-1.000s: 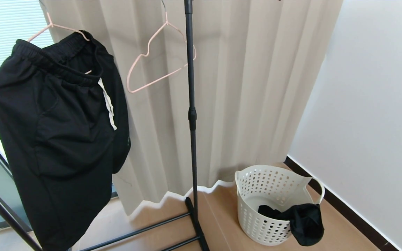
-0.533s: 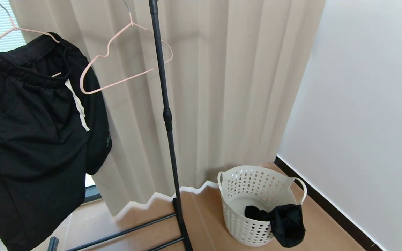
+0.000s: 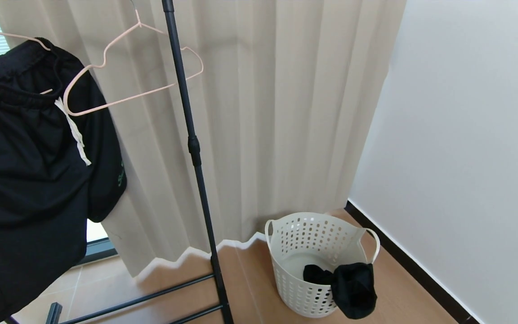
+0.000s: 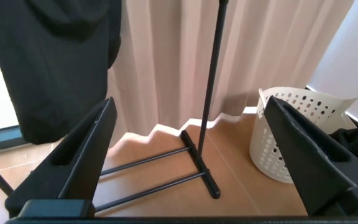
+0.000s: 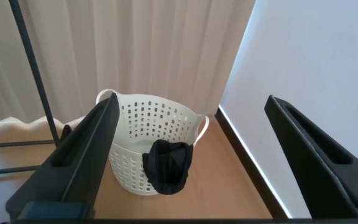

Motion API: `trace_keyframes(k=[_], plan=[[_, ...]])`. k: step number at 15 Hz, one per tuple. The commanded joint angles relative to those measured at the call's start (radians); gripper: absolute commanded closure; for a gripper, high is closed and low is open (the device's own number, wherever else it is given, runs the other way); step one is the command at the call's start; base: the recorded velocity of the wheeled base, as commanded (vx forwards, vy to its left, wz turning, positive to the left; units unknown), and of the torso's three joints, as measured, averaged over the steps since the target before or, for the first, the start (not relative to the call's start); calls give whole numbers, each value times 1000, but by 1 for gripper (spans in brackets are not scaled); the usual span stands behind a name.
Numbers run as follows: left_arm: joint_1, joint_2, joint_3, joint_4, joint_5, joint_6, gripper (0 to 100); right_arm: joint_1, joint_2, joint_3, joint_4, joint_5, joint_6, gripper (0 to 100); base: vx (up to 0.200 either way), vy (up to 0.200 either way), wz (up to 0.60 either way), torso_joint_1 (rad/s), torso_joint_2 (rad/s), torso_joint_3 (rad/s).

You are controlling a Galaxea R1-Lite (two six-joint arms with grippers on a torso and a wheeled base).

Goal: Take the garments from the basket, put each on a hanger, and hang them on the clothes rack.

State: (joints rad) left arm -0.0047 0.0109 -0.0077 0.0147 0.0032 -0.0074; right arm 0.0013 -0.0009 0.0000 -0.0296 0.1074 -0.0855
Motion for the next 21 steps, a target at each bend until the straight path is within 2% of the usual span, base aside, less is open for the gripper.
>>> trace_keyframes(k=[1,4,10,21], plan=[[0,1,0,1,0,0,0,0,1,0,0,0,0,0,0,0,0,-66,349,290],[0,1,0,1,-2,1,0,0,1,0,0,0,0,0,0,0,0,-48,323,266],[0,1,0,1,-2,0,0,0,1,0,0,0,0,0,0,0,0,-4,35,26],[0,1,-2,1,-2,1,0,0,1,0,0,0,0,0,0,0,0,3,4,-172]])
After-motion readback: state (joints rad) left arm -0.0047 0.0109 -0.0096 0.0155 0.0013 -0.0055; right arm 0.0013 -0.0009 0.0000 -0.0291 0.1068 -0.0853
